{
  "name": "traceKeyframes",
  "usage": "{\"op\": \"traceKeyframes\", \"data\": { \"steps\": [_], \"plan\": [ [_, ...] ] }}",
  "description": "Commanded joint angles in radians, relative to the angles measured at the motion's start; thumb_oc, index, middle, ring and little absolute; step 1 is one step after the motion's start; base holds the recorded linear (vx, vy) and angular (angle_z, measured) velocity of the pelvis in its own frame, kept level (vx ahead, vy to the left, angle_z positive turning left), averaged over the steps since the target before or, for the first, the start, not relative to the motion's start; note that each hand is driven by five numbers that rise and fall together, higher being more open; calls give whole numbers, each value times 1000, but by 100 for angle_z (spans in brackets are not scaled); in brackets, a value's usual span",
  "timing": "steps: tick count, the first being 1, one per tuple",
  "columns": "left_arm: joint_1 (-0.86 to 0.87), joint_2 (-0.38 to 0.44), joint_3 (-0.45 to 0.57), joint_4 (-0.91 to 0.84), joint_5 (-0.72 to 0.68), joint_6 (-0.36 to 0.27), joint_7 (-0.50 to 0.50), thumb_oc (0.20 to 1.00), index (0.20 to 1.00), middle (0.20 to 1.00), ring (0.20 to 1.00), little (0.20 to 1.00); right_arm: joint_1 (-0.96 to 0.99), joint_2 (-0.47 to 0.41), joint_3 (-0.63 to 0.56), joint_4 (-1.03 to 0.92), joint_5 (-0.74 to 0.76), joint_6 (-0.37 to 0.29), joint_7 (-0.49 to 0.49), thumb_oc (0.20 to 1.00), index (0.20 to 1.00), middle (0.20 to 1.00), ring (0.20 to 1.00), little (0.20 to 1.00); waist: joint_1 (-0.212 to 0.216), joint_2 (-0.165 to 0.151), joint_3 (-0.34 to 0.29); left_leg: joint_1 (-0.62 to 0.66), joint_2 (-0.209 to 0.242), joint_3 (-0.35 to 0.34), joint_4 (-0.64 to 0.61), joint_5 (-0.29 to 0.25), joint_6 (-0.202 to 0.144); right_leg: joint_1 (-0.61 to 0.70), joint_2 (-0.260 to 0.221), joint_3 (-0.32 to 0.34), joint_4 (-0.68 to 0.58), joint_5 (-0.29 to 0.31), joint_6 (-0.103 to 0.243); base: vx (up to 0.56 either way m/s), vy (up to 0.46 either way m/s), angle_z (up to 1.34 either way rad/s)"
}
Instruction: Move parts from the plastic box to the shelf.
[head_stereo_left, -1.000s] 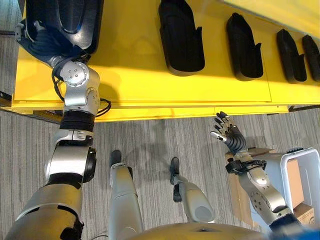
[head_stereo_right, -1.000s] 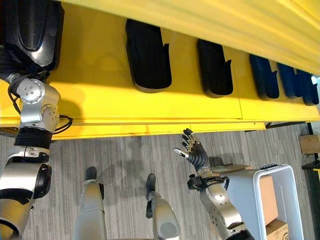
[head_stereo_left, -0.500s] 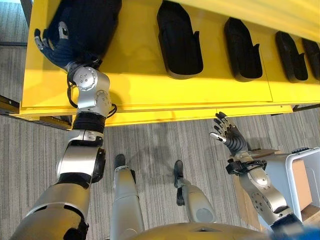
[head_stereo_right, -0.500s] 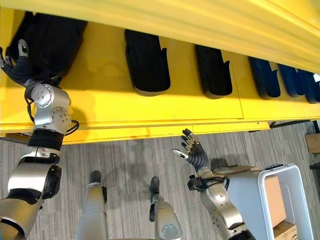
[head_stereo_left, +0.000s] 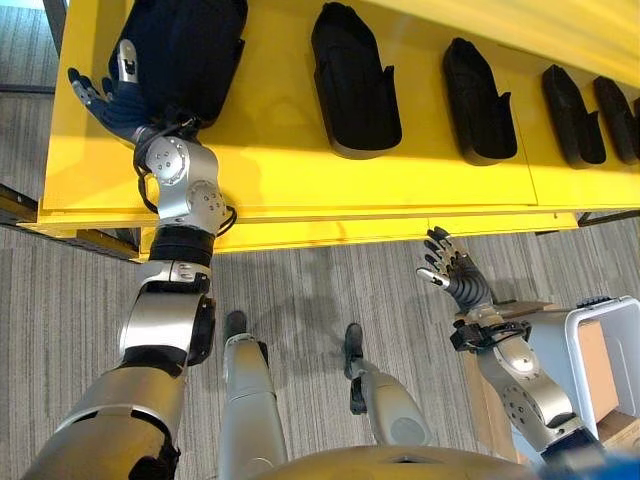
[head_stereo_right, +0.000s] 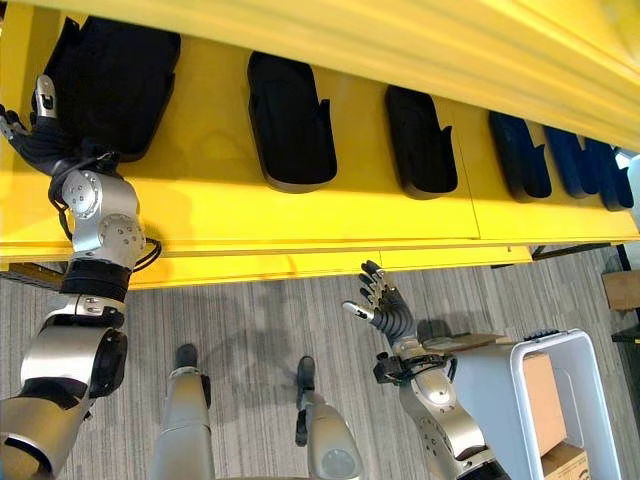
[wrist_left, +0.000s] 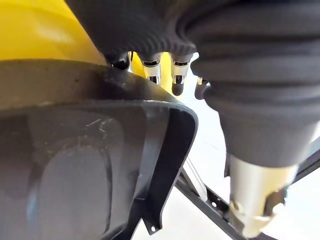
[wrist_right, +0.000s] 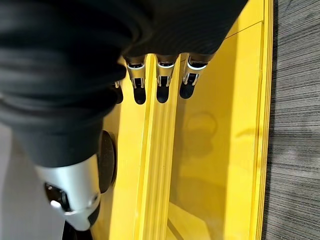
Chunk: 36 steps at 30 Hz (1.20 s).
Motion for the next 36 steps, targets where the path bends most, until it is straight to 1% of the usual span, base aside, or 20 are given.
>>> {"op": "traceKeyframes", "data": {
  "steps": [1,3,5,10,17,20,22,36],
  "plan": [
    [40,4,18,14,-26,3,-20,1000,1000,1000,1000,1000,-31,-75,-72,-61,20,-33,13,1000,1000,1000,1000,1000,21,25,34,124,55,62,-146,26,-21,75,6,-17,136,-120,-26,0,0,0],
    [55,0,20,3,-19,3,-25,1000,1000,1000,1000,1000,-29,-74,-74,-61,20,-32,14,1000,1000,1000,1000,1000,25,25,35,128,54,60,-149,28,-22,78,6,-17,136,-122,-27,0,0,0],
    [118,-24,25,-25,-10,0,-42,1000,1000,1000,1000,1000,-25,-65,-70,-60,20,-31,20,1000,1000,1000,1000,1000,37,25,37,146,53,59,-163,35,-24,90,4,-22,134,-121,-30,-20,-32,3],
    [202,-59,32,-55,-5,1,-75,1000,1000,1000,1000,1000,-17,-58,-79,-62,21,-31,22,1000,1000,1000,1000,1000,52,29,42,163,48,56,-176,42,-25,106,0,-29,131,-125,-34,-10,-10,4],
    [317,-112,-1,-119,35,10,-117,1000,1000,1000,1000,1000,-2,-43,-98,-52,26,-35,21,1000,1000,1000,1000,1000,66,40,45,184,46,55,-190,52,-24,121,-5,-33,135,-133,-38,0,-3,2],
    [341,-123,-12,-134,45,16,-134,1000,1000,1000,1000,1000,6,-39,-104,-49,29,-35,20,1000,1000,1000,1000,1000,69,44,48,189,45,54,-191,54,-23,124,-6,-33,139,-138,-40,-1,-2,2],
    [355,-131,-14,-148,39,10,-142,1000,1000,1000,1000,1000,9,-36,-106,-47,29,-35,22,1000,1000,1000,1000,1000,71,47,51,190,45,54,-191,55,-22,127,-7,-33,140,-140,-41,0,0,0],
    [408,-152,-42,-195,46,13,-190,1000,1000,1000,1000,1000,15,-26,-108,-41,32,-43,24,1000,1000,1000,1000,1000,78,65,59,200,40,60,-196,57,-18,133,-14,-28,135,-138,-43,0,0,0]
  ]
}}
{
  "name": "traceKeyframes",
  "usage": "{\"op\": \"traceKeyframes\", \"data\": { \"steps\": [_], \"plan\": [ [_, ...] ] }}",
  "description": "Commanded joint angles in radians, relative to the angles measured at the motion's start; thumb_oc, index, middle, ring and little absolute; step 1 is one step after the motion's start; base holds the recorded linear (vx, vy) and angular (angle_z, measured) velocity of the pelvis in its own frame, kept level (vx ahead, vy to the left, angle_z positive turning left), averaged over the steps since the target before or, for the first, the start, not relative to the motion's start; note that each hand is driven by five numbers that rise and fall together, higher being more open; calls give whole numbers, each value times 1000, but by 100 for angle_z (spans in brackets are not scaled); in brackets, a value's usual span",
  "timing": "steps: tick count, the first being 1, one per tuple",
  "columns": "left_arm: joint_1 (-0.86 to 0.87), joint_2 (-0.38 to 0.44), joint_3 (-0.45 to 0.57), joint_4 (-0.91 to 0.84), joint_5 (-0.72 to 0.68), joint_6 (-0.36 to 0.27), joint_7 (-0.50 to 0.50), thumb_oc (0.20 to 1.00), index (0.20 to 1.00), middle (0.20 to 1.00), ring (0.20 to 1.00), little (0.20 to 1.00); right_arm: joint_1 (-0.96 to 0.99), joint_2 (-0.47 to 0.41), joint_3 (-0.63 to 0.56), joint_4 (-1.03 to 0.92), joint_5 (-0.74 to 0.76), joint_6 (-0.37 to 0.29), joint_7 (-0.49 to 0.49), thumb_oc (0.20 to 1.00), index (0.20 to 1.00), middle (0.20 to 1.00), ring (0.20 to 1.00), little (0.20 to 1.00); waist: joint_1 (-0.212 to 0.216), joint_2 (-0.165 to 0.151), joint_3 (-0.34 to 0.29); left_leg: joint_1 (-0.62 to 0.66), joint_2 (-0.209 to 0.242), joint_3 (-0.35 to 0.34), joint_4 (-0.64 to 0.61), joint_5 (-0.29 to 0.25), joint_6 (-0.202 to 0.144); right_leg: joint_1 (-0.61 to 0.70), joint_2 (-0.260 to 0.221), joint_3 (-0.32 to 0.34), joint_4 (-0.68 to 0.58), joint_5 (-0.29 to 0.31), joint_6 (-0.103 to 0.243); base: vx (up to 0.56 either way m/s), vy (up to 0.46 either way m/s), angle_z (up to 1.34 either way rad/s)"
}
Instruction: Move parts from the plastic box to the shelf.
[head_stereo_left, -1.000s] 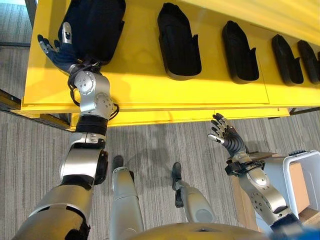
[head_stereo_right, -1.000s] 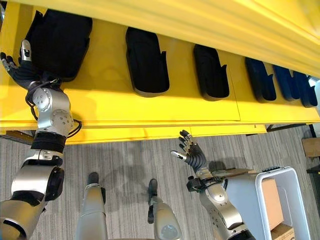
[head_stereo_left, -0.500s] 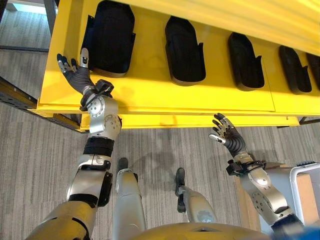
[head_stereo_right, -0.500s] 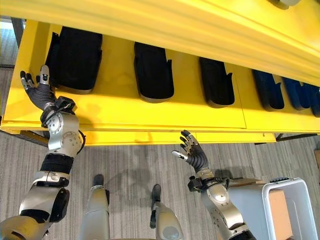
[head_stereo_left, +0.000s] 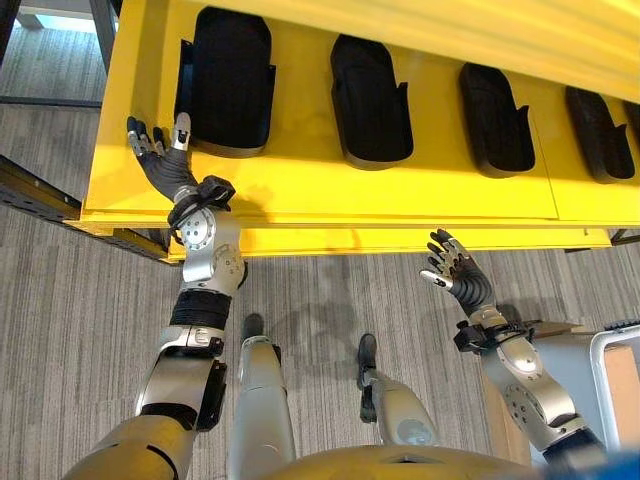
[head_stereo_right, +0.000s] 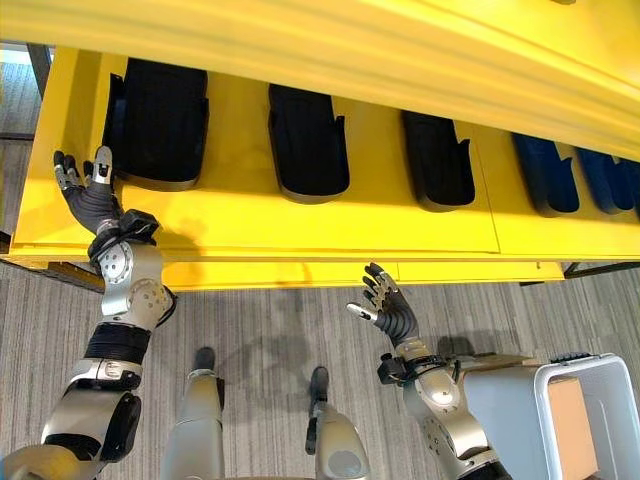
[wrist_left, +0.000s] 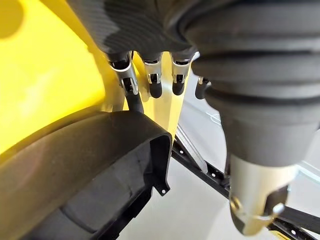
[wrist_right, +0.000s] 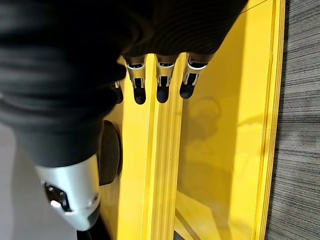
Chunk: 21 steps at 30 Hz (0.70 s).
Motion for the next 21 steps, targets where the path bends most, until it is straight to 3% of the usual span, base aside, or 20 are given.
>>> {"op": "traceKeyframes", "data": {
  "steps": [1,21],
  "plan": [
    [79,-32,-5,35,-15,21,-8,1000,1000,1000,1000,1000,13,-29,-84,-74,30,-47,0,1000,1000,1000,1000,1000,15,26,21,99,51,68,-145,50,-8,39,-5,-5,152,-119,-24,0,0,0],
    [280,1,118,-156,10,-6,-33,1000,1000,1000,1000,1000,19,-23,-108,-77,6,-46,17,1000,1000,1000,1000,1000,52,50,16,123,39,72,-154,49,-2,61,-13,-8,150,-126,-27,0,0,0]
  ]
}}
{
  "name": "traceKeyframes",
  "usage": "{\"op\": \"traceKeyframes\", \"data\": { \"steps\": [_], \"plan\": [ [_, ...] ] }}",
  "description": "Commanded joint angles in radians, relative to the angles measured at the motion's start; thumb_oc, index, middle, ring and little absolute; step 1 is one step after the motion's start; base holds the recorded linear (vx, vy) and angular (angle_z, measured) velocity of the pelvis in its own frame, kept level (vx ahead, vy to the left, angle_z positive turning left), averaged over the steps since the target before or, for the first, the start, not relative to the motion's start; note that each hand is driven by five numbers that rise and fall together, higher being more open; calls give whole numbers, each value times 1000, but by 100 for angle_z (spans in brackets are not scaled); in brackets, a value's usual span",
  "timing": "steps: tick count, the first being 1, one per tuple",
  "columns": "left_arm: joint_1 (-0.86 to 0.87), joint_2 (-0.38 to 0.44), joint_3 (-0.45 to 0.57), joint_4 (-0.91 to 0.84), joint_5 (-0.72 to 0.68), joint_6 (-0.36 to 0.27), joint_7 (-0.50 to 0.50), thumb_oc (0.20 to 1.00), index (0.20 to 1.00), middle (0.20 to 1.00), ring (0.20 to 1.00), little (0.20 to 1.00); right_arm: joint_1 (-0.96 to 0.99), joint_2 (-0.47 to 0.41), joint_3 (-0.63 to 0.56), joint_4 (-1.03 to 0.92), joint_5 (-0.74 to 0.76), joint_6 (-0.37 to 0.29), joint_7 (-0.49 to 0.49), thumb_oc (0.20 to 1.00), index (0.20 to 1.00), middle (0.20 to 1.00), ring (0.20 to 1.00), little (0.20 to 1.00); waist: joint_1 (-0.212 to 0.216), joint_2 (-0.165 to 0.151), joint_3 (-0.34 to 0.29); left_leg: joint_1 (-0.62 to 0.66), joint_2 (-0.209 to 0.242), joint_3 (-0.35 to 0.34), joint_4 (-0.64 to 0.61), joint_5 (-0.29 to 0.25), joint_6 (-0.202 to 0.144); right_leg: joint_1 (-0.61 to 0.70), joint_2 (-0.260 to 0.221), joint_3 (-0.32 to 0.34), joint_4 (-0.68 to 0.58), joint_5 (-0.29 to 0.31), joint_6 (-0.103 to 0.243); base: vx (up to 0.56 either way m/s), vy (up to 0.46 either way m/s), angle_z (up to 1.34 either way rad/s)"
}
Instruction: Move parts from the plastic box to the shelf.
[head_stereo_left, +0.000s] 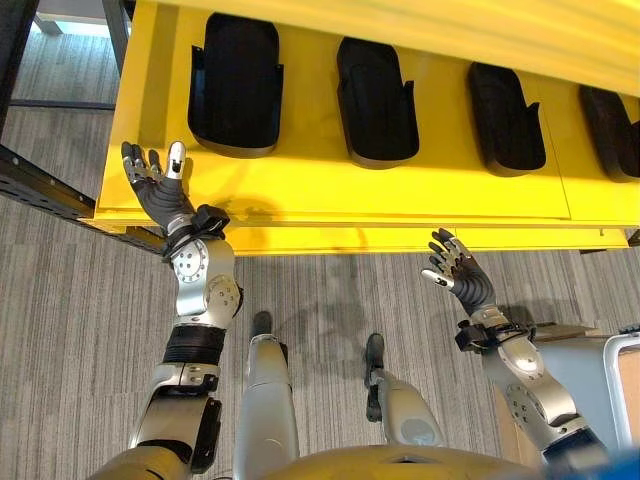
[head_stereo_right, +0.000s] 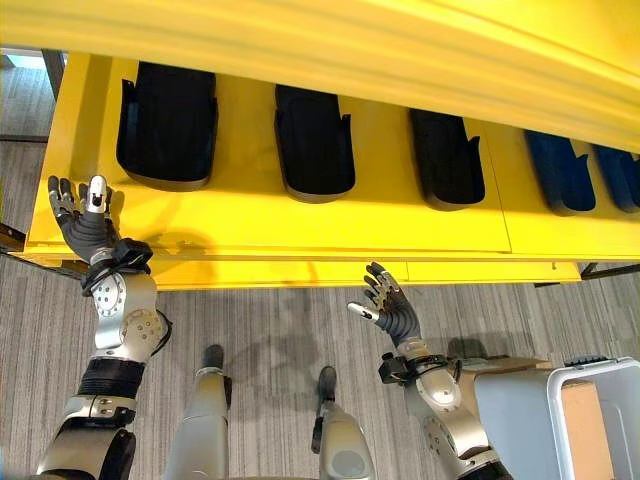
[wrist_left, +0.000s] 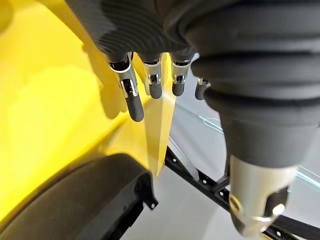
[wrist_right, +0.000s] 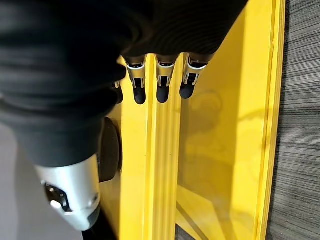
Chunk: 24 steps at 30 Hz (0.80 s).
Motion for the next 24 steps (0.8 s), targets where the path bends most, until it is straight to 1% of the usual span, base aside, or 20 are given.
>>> {"op": "traceKeyframes", "data": {
  "steps": [1,2,6,8,9,12,13,14,17,18,19,20,21,22,24],
  "plan": [
    [85,15,44,-10,24,7,-6,1000,1000,1000,1000,1000,22,-21,-96,-79,7,-44,6,1000,1000,1000,1000,1000,24,26,-13,88,41,65,-136,44,-3,34,-7,-11,151,-123,-27,0,0,0],
    [114,25,52,-40,46,14,-14,1000,1000,1000,1000,1000,25,-19,-106,-77,1,-44,8,1000,1000,1000,1000,1000,27,31,-18,97,40,65,-142,45,-3,41,-9,-10,148,-122,-26,0,0,0],
    [153,34,63,-84,59,19,-37,1000,1000,1000,1000,1000,27,-16,-120,-78,-5,-43,11,1000,1000,1000,1000,1000,32,38,-27,113,41,70,-154,49,-3,54,-11,-10,138,-121,-26,8,-7,2],
    [203,46,69,-136,96,37,-65,1000,1000,1000,1000,1000,35,-12,-142,-82,-11,-43,19,1000,1000,1000,1000,1000,34,48,-42,134,44,73,-172,55,-4,73,-11,-11,121,-117,-25,35,-11,2],
    [204,46,69,-137,96,37,-64,1000,1000,1000,1000,1000,35,-12,-141,-82,-11,-42,19,1000,1000,1000,1000,1000,34,48,-42,135,44,73,-173,55,-4,74,-11,-11,120,-117,-25,34,-15,1],
    [260,65,66,-188,144,55,-108,1000,1000,1000,1000,1000,43,-9,-163,-84,-18,-45,28,1000,1000,1000,1000,1000,33,57,-60,158,48,74,-205,72,-5,87,-13,-14,98,-103,-23,0,0,0],
    [282,72,58,-201,156,65,-135,1000,1000,1000,1000,1000,46,-8,-171,-80,-21,-46,32,1000,1000,1000,1000,1000,35,61,-63,171,51,76,-211,70,-6,98,-12,-11,91,-102,-23,0,0,0],
    [306,85,49,-218,177,76,-163,1000,1000,1000,1000,1000,49,-8,-181,-76,-25,-46,34,1000,1000,1000,1000,1000,34,65,-69,188,53,78,-227,76,-7,106,-12,-11,80,-94,-21,35,-10,1],
    [376,99,17,-255,178,93,-247,1000,1000,1000,1000,1000,63,-4,-209,-71,-35,-45,46,1000,1000,1000,1000,1000,29,74,-95,226,58,83,-285,103,-8,119,-12,-11,51,-65,-16,13,-3,0],
    [422,116,-24,-285,182,115,-316,1000,1000,1000,1000,1000,71,-4,-226,-60,-46,-45,50,1000,1000,1000,1000,1000,24,81,-115,263,62,91,-333,122,-9,134,-13,-9,24,-38,-9,36,3,0],
    [423,116,-24,-285,181,115,-317,1000,1000,1000,1000,1000,72,-4,-226,-60,-46,-45,50,1000,1000,1000,1000,1000,25,80,-116,266,62,91,-337,124,-9,135,-13,-9,22,-36,-9,48,12,-2],
    [457,139,-58,-302,200,132,-376,1000,1000,1000,1000,1000,76,-1,-237,-56,-59,-42,55,1000,1000,1000,1000,1000,17,87,-133,295,65,98,-375,135,-10,146,-12,-5,2,-23,-6,0,0,0],
    [459,139,-58,-302,200,132,-377,1000,1000,1000,1000,1000,78,-1,-237,-56,-60,-42,55,1000,1000,1000,1000,1000,18,86,-133,299,65,99,-380,137,-10,148,-12,-5,0,-22,-6,24,11,-6],
    [473,149,-82,-311,205,139,-412,1000,1000,1000,1000,1000,80,2,-243,-50,-68,-44,55,1000,1000,1000,1000,1000,14,89,-141,312,68,103,-399,147,-13,153,-12,-6,-9,-10,-2,20,9,-7],
    [497,153,-117,-305,174,155,-461,1000,1000,1000,1000,1000,88,10,-247,-46,-75,-45,58,1000,1000,1000,1000,1000,7,95,-161,344,74,111,-440,160,-16,164,-10,-1,-34,5,2,26,4,-5]
  ]
}}
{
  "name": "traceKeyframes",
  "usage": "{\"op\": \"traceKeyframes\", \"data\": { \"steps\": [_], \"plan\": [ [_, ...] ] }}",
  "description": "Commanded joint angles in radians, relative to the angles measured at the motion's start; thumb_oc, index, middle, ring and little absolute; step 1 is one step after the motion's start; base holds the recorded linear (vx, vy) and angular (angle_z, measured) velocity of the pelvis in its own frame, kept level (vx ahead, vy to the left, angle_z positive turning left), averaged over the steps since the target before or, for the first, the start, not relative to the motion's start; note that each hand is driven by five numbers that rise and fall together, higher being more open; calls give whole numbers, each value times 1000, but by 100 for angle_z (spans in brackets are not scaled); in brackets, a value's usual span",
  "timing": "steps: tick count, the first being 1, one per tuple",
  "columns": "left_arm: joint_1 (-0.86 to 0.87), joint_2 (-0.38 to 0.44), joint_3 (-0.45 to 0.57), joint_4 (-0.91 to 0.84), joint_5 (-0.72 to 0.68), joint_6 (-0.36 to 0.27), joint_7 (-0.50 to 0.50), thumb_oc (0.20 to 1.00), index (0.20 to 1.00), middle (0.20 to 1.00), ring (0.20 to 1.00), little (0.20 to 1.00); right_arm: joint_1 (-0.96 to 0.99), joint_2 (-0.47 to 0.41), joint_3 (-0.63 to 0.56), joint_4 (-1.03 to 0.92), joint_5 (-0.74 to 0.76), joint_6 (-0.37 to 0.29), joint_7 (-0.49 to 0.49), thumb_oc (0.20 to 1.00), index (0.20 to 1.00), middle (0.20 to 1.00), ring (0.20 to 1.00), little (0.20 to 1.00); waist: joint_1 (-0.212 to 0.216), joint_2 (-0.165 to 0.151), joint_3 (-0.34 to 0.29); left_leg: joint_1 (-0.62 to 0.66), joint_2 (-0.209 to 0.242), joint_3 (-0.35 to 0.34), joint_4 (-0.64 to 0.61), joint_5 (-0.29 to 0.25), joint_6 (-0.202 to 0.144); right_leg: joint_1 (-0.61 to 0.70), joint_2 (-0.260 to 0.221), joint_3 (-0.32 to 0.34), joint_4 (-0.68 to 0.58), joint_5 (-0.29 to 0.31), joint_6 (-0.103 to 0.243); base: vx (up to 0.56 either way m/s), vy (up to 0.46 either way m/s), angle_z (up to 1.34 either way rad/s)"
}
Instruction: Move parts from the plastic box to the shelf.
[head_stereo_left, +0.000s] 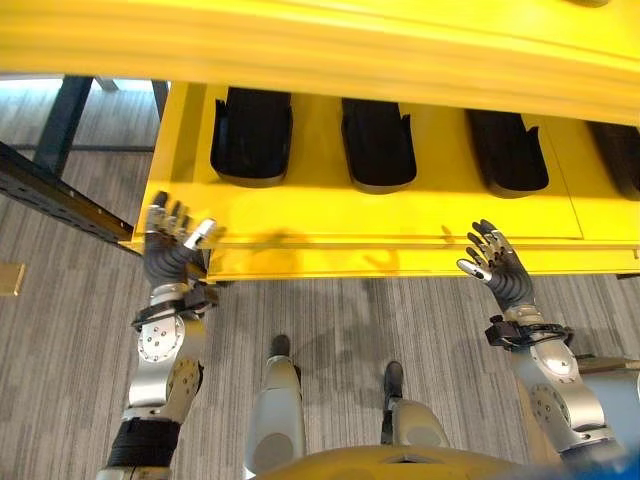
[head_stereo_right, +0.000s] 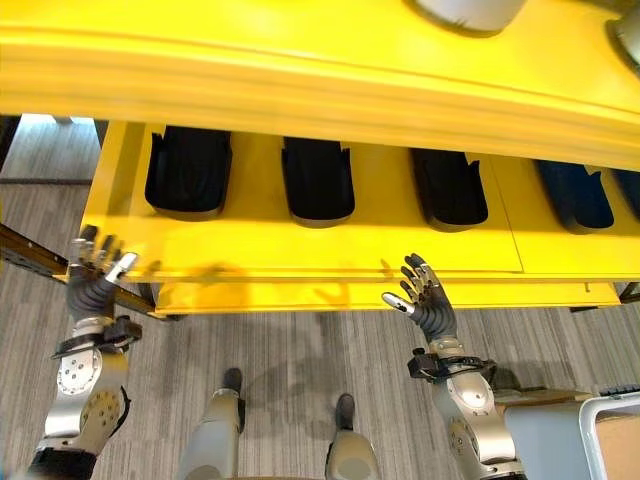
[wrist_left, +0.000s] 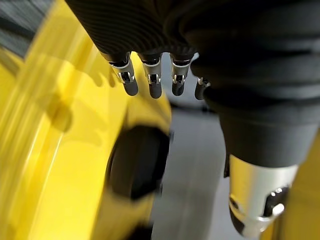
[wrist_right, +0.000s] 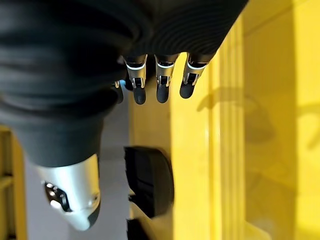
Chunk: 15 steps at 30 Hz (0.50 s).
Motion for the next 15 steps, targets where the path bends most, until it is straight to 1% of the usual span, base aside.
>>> {"op": "traceKeyframes", "data": {
  "steps": [1,4,7,9,11,15],
  "plan": [
    [34,22,-53,-26,-19,2,-112,1000,1000,1000,1000,1000,4,-7,-29,-4,-27,-43,6,1000,1000,1000,1000,1000,-16,34,-96,180,85,82,-334,157,-11,42,22,-8,-8,17,5,0,0,0],
    [69,23,-79,-15,-61,16,-159,1000,1000,1000,1000,1000,14,2,-25,1,-29,-49,16,1000,1000,1000,1000,1000,-22,42,-116,208,95,95,-377,175,-18,49,29,-3,-36,15,5,-3,13,-5],
    [92,34,-126,-6,-97,43,-216,1000,1000,1000,1000,1000,13,19,-4,38,-26,-45,14,1000,1000,1000,1000,1000,-28,49,-135,240,107,114,-424,194,-23,59,39,6,-72,24,7,9,13,-12],
    [103,30,-159,22,-91,58,-250,1000,1000,1000,1000,1000,19,28,16,56,-27,-41,23,1000,1000,1000,1000,1000,-38,49,-155,271,117,135,-462,211,-29,61,49,22,-82,23,7,4,15,-22],
    [102,30,-159,23,-91,57,-250,1000,1000,1000,1000,1000,19,28,16,57,-27,-41,23,1000,1000,1000,1000,1000,-37,48,-155,273,117,137,-464,212,-29,62,49,24,-82,23,7,4,2,-13],
    [98,16,-185,43,-89,67,-250,1000,1000,1000,1000,1000,23,38,34,63,-13,-43,25,1000,1000,1000,1000,1000,-49,42,-169,302,124,149,-454,199,-31,82,55,34,-81,16,4,39,-3,-17]
  ]
}}
